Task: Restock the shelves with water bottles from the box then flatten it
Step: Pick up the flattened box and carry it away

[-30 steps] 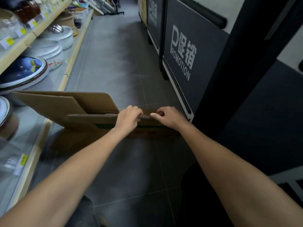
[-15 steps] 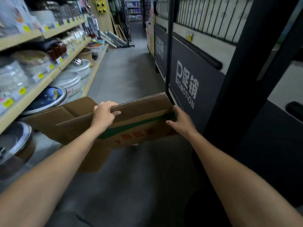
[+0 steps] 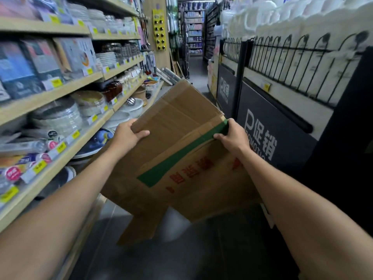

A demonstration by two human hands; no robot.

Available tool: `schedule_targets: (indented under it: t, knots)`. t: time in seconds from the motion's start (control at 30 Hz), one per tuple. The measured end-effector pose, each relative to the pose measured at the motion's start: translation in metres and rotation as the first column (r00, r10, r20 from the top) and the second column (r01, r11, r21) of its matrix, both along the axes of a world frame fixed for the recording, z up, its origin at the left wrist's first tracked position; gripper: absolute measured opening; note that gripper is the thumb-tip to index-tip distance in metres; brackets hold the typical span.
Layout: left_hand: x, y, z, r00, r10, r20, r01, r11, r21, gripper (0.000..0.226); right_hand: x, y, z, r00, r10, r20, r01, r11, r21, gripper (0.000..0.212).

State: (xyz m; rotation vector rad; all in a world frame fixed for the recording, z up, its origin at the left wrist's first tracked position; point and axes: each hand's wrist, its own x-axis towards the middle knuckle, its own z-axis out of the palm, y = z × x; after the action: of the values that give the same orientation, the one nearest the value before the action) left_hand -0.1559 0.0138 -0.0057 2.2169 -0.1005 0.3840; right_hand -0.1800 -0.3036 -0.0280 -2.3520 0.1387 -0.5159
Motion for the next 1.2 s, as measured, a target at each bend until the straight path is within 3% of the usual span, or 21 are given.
schedule_targets:
  t: [0.07, 0.2, 0.33, 0.47, 0.57, 0.63, 0.73, 0.8, 0.87, 0.93, 0.97, 1.03, 1.07, 1.2]
  knots:
    - [0.002, 0.007, 0.007, 1.0, 0.018, 0.024, -0.019, 1.0, 0.013, 0.031, 0.006, 0.013, 0.012, 1.0, 0.005, 0.009, -0.005, 1.0, -0.016, 0.037]
    - [0.012, 0.025, 0.026, 0.995, 0.103, 0.017, -0.104, 0.993, 0.056, 0.036, 0.021, 0.04, 0.043, 0.999, 0.044, -0.026, -0.045, 0.999, -0.016, 0.035]
    - [0.026, 0.046, 0.065, 0.976, 0.187, -0.109, -0.179, 0.981, 0.075, 0.038, 0.033, 0.074, 0.099, 0.991, 0.1, -0.087, -0.105, 0.993, -0.055, 0.033]
    - [0.034, 0.063, 0.112, 0.886, 0.261, -0.383, -0.266, 0.963, 0.04, 0.068, 0.035, 0.107, 0.163, 0.973, 0.171, -0.157, -0.201, 0.958, -0.206, 0.026]
    - [0.023, 0.071, 0.148, 0.807, 0.283, -0.519, -0.34, 0.94, -0.016, 0.097, 0.031, 0.134, 0.2, 0.948, 0.245, -0.205, -0.302, 0.895, -0.329, 0.025]
    - [-0.003, 0.08, 0.182, 0.758, 0.344, -0.554, -0.412, 0.911, 0.001, 0.101, 0.022, 0.157, 0.232, 0.914, 0.31, -0.263, -0.395, 0.828, -0.398, 0.024]
    - [-0.049, 0.078, 0.213, 0.771, 0.457, -0.443, -0.507, 0.862, 0.004, 0.101, 0.006, 0.179, 0.26, 0.878, 0.366, -0.309, -0.477, 0.726, -0.495, 0.027]
    - [-0.093, 0.082, 0.239, 0.791, 0.562, -0.242, -0.545, 0.827, 0.139, 0.093, -0.012, 0.199, 0.283, 0.832, 0.421, -0.361, -0.555, 0.635, -0.538, 0.029]
    - [-0.134, 0.083, 0.263, 0.816, 0.576, -0.046, -0.512, 0.758, 0.403, 0.084, -0.035, 0.219, 0.301, 0.771, 0.485, -0.413, -0.635, 0.541, -0.551, 0.027]
    - [-0.163, 0.078, 0.289, 0.876, 0.481, -0.046, -0.349, 0.695, 0.629, 0.08, -0.058, 0.234, 0.314, 0.714, 0.53, -0.457, -0.695, 0.455, -0.558, 0.028]
    - [-0.188, 0.078, 0.303, 0.884, 0.445, -0.145, -0.224, 0.673, 0.705, 0.078, -0.08, 0.245, 0.321, 0.659, 0.57, -0.491, -0.744, 0.393, -0.541, 0.03]
    - [-0.209, 0.076, 0.316, 0.878, 0.349, -0.328, 0.007, 0.675, 0.738, 0.074, -0.106, 0.256, 0.324, 0.596, 0.616, -0.515, -0.785, 0.311, -0.536, 0.035]
    - [-0.229, 0.078, 0.323, 0.83, 0.355, -0.43, 0.088, 0.678, 0.73, 0.071, -0.126, 0.263, 0.33, 0.541, 0.653, -0.53, -0.814, 0.248, -0.525, 0.036]
    - [-0.305, 0.083, 0.329, 0.697, 0.373, -0.612, 0.119, 0.782, 0.612, 0.039, -0.199, 0.272, 0.336, 0.379, 0.738, -0.558, -0.875, 0.09, -0.476, 0.043]
